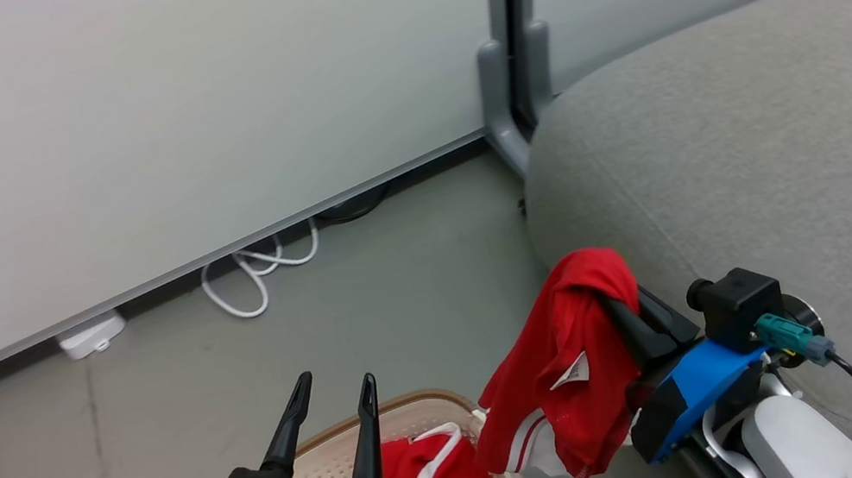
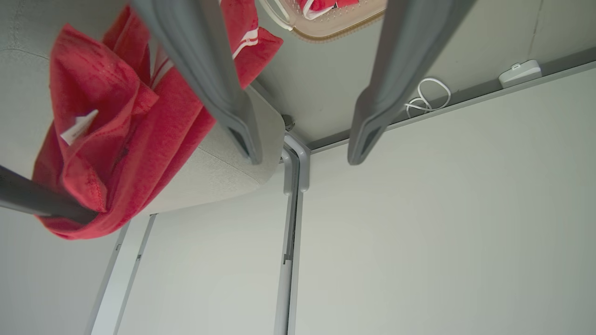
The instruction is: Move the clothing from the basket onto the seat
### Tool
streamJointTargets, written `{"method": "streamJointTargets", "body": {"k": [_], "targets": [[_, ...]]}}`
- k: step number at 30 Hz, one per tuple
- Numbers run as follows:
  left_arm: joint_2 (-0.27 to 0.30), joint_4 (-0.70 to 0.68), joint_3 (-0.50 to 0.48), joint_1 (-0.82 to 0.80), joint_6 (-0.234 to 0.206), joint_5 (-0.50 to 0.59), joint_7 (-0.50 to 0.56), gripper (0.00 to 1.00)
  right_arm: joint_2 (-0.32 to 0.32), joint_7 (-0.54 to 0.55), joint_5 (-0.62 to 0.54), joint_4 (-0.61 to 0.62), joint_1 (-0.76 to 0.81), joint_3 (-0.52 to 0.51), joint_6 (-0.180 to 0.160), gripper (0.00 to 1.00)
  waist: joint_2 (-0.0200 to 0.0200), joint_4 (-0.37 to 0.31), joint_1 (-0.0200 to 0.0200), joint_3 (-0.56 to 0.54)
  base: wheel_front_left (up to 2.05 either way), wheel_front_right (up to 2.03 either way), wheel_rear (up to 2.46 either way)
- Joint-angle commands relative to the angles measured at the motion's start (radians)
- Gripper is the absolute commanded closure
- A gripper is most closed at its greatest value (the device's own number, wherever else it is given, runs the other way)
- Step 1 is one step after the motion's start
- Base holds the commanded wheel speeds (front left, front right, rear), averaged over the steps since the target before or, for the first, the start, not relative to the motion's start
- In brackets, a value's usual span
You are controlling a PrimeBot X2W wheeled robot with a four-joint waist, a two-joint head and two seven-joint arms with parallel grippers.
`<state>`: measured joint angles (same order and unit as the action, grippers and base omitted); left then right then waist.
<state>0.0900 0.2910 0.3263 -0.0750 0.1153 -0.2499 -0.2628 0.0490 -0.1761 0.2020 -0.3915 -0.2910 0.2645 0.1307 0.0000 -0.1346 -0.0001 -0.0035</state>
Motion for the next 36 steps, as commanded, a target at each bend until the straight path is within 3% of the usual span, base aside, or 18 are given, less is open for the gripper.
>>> {"method": "streamJointTargets", "body": {"k": [1, 11, 21, 36], "targets": [[-0.004, 0.002, -0.007, -0.007, 0.007, 0.008, -0.003, 0.0, 0.002, 0.005, -0.001, 0.011, 0.009, 0.001, 0.0, 1.0, 0.0, -0.054, 0.0001, 0.007, 0.0, 0.0, 0.0], [-0.018, 0.007, -0.022, -0.018, 0.016, 0.026, -0.003, 0.0, 0.002, 0.009, -0.001, 0.026, -0.008, 0.014, 0.0, 1.0, 0.0, -0.211, 0.0001, 0.031, 0.0, 0.0, 0.0], [-0.018, 0.012, -0.036, -0.028, 0.015, 0.039, -0.003, 0.0, 0.002, 0.001, 0.018, 0.032, -0.01, 0.024, 0.0, 1.0, 0.0, -0.317, 0.0001, 0.058, 0.0, 0.0, 0.0], [-0.006, 0.006, -0.032, -0.039, 0.015, 0.033, -0.003, 0.0, 0.002, -0.02, 0.041, 0.011, -0.025, 0.031, 0.0, 1.0, 0.0, -0.384, 0.0001, 0.083, 0.0, 0.0, 0.0]]}}
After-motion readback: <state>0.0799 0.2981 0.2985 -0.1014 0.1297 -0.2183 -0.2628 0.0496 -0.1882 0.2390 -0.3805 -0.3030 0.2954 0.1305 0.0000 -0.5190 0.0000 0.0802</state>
